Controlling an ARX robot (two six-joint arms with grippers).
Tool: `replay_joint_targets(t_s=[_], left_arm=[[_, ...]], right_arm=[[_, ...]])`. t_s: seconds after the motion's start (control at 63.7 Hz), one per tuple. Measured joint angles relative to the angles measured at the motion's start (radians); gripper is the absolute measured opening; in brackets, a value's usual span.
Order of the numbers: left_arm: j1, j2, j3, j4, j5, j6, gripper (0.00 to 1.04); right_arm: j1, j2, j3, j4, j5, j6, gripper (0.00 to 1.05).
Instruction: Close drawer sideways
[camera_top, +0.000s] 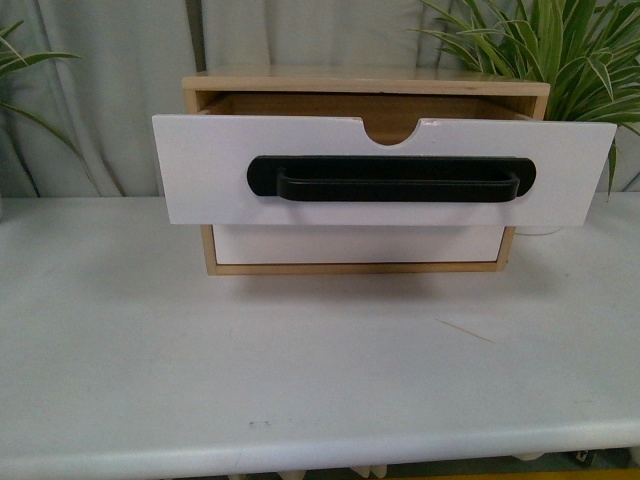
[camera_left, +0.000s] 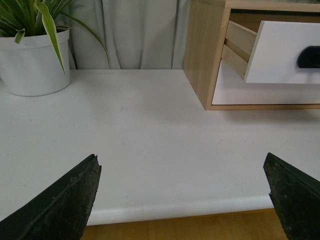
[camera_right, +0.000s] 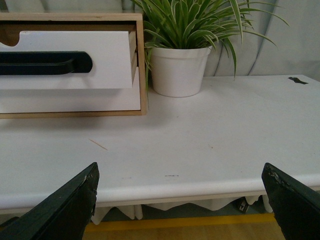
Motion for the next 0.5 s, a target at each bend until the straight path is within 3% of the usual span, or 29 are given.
replay_joint_targets(t_s=[0.503], left_arm=[[0.000,0.000,0.000,0.000,0.000,0.000,0.99]], right_arm=[[0.000,0.000,0.000,0.000,0.000,0.000,0.96]])
